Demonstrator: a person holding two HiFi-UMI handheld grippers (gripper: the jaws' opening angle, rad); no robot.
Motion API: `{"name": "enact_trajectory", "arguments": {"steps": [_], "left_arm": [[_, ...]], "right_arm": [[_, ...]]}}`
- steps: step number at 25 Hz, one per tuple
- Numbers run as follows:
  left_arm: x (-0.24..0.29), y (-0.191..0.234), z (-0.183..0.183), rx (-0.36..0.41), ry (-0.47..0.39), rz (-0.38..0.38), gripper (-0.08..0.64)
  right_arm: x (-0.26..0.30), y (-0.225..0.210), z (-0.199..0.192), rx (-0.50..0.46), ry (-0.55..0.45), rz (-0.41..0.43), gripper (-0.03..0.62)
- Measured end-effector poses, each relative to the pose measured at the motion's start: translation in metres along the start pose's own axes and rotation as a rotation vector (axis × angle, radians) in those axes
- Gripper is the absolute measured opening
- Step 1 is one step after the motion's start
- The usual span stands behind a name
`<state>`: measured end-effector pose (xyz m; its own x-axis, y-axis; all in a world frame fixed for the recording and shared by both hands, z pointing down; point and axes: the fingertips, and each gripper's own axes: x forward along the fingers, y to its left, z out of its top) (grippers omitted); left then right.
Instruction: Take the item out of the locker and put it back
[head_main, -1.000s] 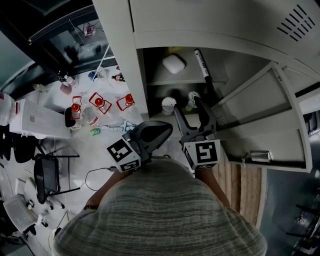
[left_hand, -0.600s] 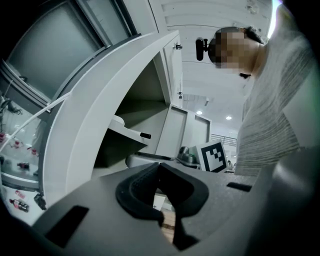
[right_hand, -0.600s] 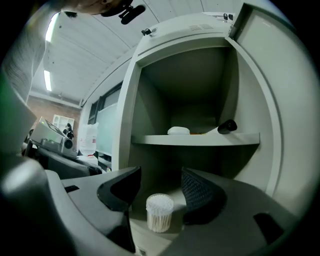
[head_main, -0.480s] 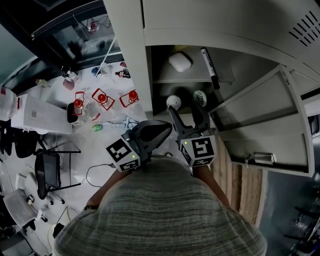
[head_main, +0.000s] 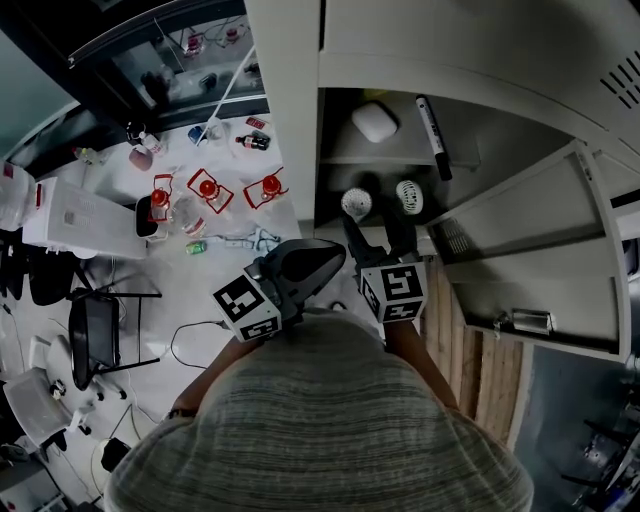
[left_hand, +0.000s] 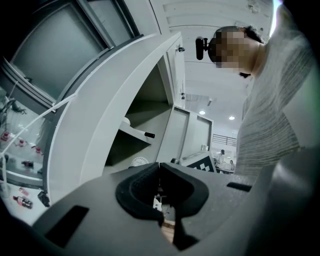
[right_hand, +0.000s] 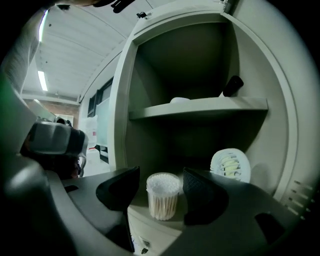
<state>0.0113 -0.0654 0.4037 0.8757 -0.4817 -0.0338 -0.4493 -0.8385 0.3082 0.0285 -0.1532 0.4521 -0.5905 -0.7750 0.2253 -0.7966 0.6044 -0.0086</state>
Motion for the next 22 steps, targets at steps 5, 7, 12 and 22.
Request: {"name": "enact_trajectory", "arguments": {"steps": [5, 7, 12, 22], "left_arm": [[-0.004, 0.003, 0.0, -0.003, -0.004, 0.011, 0.008], [-0.005, 0.004, 0.001, -0.003, -0.005, 0.016, 0.009], [-0.007, 0.006, 0.001, -0.004, -0.001, 0.022, 0.009], [-0.01, 0.01, 0.002, -0.006, 0.004, 0.028, 0.009]], "right_arm": [[0.008, -0.001, -0.017, 0.012, 0.04, 0.001, 0.267], [0.011, -0.001, -0.021, 0.013, 0.055, 0.004, 0.268], [0.018, 0.0, -0.031, 0.014, 0.084, 0.01, 0.268], [0.032, -0.004, -0.061, 0.054, 0.165, 0.006, 0.268]]}}
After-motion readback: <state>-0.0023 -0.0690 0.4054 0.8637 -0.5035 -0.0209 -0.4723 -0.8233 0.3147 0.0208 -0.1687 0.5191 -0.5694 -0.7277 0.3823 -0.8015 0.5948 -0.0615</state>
